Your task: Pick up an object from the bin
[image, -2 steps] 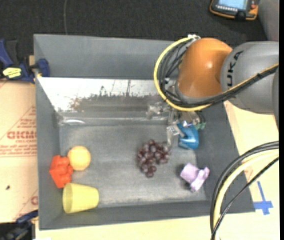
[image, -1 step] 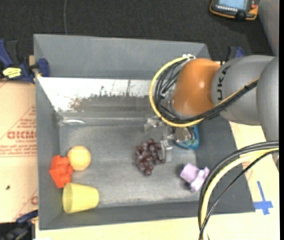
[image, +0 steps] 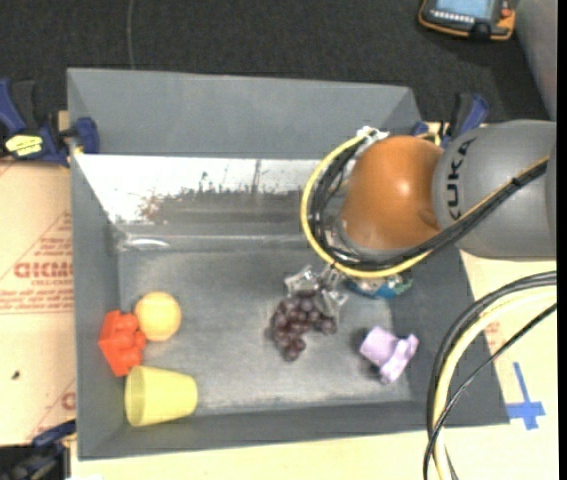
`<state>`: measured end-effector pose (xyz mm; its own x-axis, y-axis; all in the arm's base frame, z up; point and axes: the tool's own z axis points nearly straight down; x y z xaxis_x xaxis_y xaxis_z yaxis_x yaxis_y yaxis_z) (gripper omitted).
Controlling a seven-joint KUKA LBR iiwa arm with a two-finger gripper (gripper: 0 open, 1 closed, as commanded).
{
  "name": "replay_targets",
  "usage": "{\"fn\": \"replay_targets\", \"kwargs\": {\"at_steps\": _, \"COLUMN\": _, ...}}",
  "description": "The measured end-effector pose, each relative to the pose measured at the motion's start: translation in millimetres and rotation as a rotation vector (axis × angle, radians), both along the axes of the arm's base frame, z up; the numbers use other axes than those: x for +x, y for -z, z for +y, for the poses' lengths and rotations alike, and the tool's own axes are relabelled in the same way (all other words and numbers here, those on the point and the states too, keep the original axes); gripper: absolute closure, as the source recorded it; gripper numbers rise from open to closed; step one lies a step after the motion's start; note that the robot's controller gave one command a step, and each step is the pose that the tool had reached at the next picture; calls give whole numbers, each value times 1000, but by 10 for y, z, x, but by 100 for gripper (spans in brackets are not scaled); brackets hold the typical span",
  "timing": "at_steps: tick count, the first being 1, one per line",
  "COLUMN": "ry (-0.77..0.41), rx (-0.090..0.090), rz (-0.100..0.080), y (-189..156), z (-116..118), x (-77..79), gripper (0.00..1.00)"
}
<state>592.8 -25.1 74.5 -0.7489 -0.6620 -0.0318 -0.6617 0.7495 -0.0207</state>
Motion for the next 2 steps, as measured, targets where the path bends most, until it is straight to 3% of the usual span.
{"fn": "replay_targets", "kwargs": {"at_steps": 1, "ry": 1, "rx": 0, "rz": 0, "y": 0, "z": 0, "x": 0, "gripper": 100}}
{"fn": "replay_targets", "kwargs": {"at_steps": 2, "ry": 3, "rx": 1, "rz": -4, "y": -323, "z": 93, "x": -14, "gripper": 100}}
